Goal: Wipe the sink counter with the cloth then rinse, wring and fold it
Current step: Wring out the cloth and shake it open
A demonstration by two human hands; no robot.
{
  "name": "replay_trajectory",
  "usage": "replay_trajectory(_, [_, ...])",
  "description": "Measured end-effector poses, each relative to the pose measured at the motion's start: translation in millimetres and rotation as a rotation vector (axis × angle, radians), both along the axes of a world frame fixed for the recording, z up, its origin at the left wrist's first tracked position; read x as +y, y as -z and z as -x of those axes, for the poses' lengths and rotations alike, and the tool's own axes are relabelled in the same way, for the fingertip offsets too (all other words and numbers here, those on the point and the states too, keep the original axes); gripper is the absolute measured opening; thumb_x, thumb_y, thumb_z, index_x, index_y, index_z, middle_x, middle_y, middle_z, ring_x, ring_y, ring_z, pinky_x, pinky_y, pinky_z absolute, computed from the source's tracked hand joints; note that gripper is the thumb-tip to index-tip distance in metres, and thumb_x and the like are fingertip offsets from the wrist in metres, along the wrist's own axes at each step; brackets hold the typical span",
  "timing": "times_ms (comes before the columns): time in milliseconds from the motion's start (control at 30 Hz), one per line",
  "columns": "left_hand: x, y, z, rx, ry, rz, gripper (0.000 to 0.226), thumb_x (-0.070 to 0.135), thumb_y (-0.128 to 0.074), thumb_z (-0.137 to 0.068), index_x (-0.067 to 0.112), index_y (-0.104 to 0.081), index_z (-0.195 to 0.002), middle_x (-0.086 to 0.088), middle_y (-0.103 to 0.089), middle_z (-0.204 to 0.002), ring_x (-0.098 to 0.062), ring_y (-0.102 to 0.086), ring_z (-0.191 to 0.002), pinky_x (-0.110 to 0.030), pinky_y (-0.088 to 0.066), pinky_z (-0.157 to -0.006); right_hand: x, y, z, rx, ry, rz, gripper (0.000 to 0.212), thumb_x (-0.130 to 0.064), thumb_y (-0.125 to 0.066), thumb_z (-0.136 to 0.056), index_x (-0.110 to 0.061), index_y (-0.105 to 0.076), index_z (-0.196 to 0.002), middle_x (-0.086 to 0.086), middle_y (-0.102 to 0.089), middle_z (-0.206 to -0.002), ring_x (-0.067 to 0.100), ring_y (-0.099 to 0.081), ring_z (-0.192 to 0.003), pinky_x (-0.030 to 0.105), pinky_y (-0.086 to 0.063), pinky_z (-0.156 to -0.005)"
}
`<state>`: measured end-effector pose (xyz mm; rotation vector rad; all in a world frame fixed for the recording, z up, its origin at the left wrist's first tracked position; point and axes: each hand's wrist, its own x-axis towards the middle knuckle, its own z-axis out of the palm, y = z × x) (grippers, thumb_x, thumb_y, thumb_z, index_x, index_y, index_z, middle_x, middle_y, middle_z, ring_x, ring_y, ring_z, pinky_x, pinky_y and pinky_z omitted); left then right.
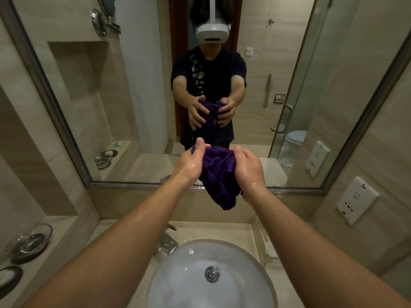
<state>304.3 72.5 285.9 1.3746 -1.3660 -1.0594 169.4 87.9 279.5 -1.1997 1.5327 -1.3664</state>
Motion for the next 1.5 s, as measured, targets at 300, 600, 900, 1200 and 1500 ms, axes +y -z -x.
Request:
replay_trajectory(300, [5, -50, -44, -0.032, -0.041, 0.259, 0.06, 0.052, -0.029, -0.106, 0.017, -0.077, -0.098, -0.003, -0.074, -0.095, -0.014, -0.068, -0.092, -0.029, -0.053, -0.084, 6, -36, -1, 0.529, -0.225, 0.215, 0.042, -0.04, -0.032, -0.109, -0.025, -0.07, -0.114, -0.007, -0.072, -0.1, 0.011, -0.065, -0.096, 0.036, -0.051, -0.088])
replay_trajectory(600, [14, -134, -100, -0.51, 0.006, 0.341, 0.045, 0.056, -0.059, -0.093, 0.016, -0.074, -0.077, -0.002, -0.071, -0.076, -0.018, -0.066, -0.074, -0.033, -0.051, -0.067, 3, -112, 9, 1.083, -0.137, 0.418, 0.037, -0.049, -0.031, -0.107, -0.023, -0.052, -0.091, 0.0, -0.06, -0.076, 0.028, -0.06, -0.075, 0.043, -0.047, -0.067])
replay_trajectory(900, [24, -121, -112, -0.326, 0.159, 0.214, 0.058, 0.077, -0.055, -0.079, 0.031, -0.073, -0.111, 0.01, -0.071, -0.104, -0.011, -0.065, -0.103, -0.03, -0.05, -0.089, -3, -183, -45, 0.462, -0.15, 0.397, 0.035, -0.037, -0.048, -0.106, -0.02, -0.066, -0.081, -0.005, -0.056, -0.068, 0.009, -0.053, -0.062, 0.025, -0.042, -0.06])
replay_trajectory(1200, [13, -82, -96, -0.469, 0.358, -0.026, 0.111, 0.052, -0.09, -0.06, 0.03, -0.033, -0.153, 0.003, -0.051, -0.146, -0.017, -0.056, -0.125, -0.039, -0.047, -0.108, -26, -217, -45, 0.154, -0.173, 0.33, 0.017, -0.019, -0.064, -0.095, -0.017, -0.075, -0.107, 0.001, -0.069, -0.114, 0.022, -0.067, -0.102, 0.042, -0.061, -0.081])
replay_trajectory(1500, [3, -126, -42, -0.141, 0.313, 0.336, 0.096, 0.041, -0.087, -0.067, 0.035, -0.034, -0.147, 0.006, -0.057, -0.134, -0.017, -0.058, -0.122, -0.039, -0.05, -0.101, -11, -216, -47, -0.121, -0.308, 0.166, 0.03, -0.017, -0.069, -0.093, -0.017, -0.063, -0.122, 0.012, -0.068, -0.119, 0.022, -0.07, -0.09, 0.029, -0.061, -0.059])
